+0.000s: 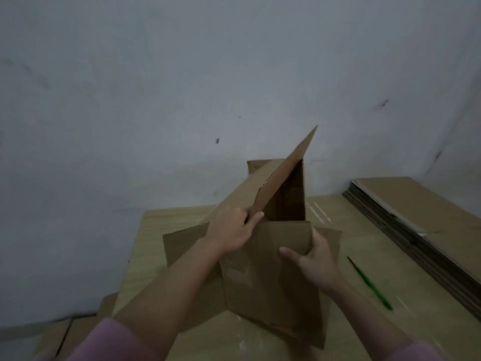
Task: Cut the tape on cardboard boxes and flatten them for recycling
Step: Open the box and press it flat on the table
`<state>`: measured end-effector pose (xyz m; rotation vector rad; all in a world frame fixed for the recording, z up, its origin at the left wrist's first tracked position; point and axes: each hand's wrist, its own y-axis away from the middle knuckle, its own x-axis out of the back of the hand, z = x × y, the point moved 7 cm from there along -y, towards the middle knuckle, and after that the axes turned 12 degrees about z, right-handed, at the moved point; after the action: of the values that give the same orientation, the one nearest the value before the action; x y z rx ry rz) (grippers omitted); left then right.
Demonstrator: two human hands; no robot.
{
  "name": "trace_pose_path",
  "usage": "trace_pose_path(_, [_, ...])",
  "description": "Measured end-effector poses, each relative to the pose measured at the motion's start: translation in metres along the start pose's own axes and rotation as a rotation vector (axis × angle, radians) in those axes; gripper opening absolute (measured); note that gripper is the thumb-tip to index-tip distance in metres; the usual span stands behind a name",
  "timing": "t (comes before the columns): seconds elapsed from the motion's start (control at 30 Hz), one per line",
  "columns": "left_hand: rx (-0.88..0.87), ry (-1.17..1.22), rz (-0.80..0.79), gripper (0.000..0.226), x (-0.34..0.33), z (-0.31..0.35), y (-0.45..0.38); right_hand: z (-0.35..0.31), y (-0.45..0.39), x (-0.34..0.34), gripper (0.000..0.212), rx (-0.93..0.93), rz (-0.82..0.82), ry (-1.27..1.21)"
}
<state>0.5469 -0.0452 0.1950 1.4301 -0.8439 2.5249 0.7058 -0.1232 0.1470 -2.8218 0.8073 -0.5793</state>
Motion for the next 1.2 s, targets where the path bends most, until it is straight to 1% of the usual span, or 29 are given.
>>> trace_pose_path(0.1, [-0.084, -0.031, -0.025, 0.043, -0.028, 0.033, -0.005, 0.027, 0.003, 0.028, 0.047, -0.084, 0.094, 0.009])
trace_pose_path(0.2, [-0.146, -0.151, -0.086, 0.041, -0.06, 0.056, -0.007, 0.056, 0.007, 0.048, 0.046, -0.196, 0.093, 0.006])
trace_pose_path(0.27, [-0.114, -0.216, -0.117, 0.046, -0.082, 0.058, 0.0, 0.068, 0.01, 0.055, 0.051, -0.208, 0.077, 0.045])
trace_pose_path(0.33, [-0.043, -0.22, -0.12, 0.049, -0.095, 0.05, 0.009, 0.072, 0.012, 0.056, 0.053, -0.207, 0.051, 0.097])
trace_pose_path(0.43, [0.086, -0.053, -0.016, 0.05, -0.098, 0.032, 0.009, 0.069, 0.0, 0.05, 0.062, -0.17, 0.01, 0.233])
trace_pose_path(0.5, [0.14, 0.055, 0.03, 0.044, -0.096, 0.027, 0.004, 0.062, -0.019, 0.041, 0.065, -0.114, 0.0, 0.366])
trace_pose_path(0.53, [0.158, 0.079, 0.045, 0.04, -0.096, 0.028, 0.002, 0.055, -0.03, 0.036, 0.063, -0.098, 0.019, 0.341])
trace_pose_path(0.6, [0.194, 0.104, 0.062, 0.037, -0.1, 0.031, -0.001, 0.036, -0.057, 0.028, 0.063, -0.118, 0.085, 0.189])
trace_pose_path(0.67, [0.2, 0.061, 0.062, 0.04, -0.109, 0.035, -0.003, 0.021, -0.087, 0.02, 0.08, -0.171, 0.118, 0.13])
trace_pose_path(0.73, [0.179, -0.031, 0.026, 0.044, -0.119, 0.039, -0.003, 0.016, -0.114, 0.01, 0.089, -0.277, 0.036, 0.139])
trace_pose_path(0.77, [0.168, -0.083, -0.009, 0.045, -0.124, 0.04, -0.004, 0.02, -0.123, 0.003, 0.088, -0.357, -0.037, 0.147])
trace_pose_path(0.8, [0.151, -0.126, -0.037, 0.045, -0.131, 0.04, -0.005, 0.025, -0.129, -0.005, 0.081, -0.434, -0.122, 0.144])
trace_pose_path(0.87, [0.091, -0.193, -0.091, 0.044, -0.143, 0.04, -0.008, 0.035, -0.137, -0.017, 0.053, -0.502, -0.247, 0.1])
trace_pose_path(0.9, [0.038, -0.218, -0.116, 0.047, -0.15, 0.039, -0.009, 0.037, -0.141, -0.02, 0.04, -0.479, -0.261, 0.097])
trace_pose_path(0.93, [-0.02, -0.236, -0.149, 0.056, -0.157, 0.036, -0.009, 0.043, -0.148, -0.02, 0.036, -0.451, -0.25, 0.12])
trace_pose_path(1.0, [-0.116, -0.236, -0.189, 0.087, -0.163, 0.023, -0.01, 0.055, -0.16, -0.017, 0.036, -0.398, -0.199, 0.172])
trace_pose_path(1.03, [-0.108, -0.21, -0.186, 0.097, -0.163, 0.009, -0.012, 0.062, -0.163, -0.014, 0.036, -0.378, -0.175, 0.168])
trace_pose_path(1.07, [-0.08, -0.183, -0.139, 0.099, -0.163, -0.008, -0.015, 0.069, -0.167, -0.014, 0.037, -0.352, -0.167, 0.15])
trace_pose_path(1.13, [0.015, -0.18, 0.02, 0.092, -0.162, -0.048, -0.026, 0.082, -0.173, -0.018, 0.044, -0.274, -0.179, 0.111])
trace_pose_path(1.17, [0.109, -0.191, 0.085, 0.09, -0.161, -0.069, -0.031, 0.09, -0.177, -0.022, 0.047, -0.251, -0.166, 0.068])
trace_pose_path(1.2, [0.225, -0.203, 0.076, 0.093, -0.164, -0.088, -0.034, 0.099, -0.181, -0.027, 0.047, -0.251, -0.141, 0.0])
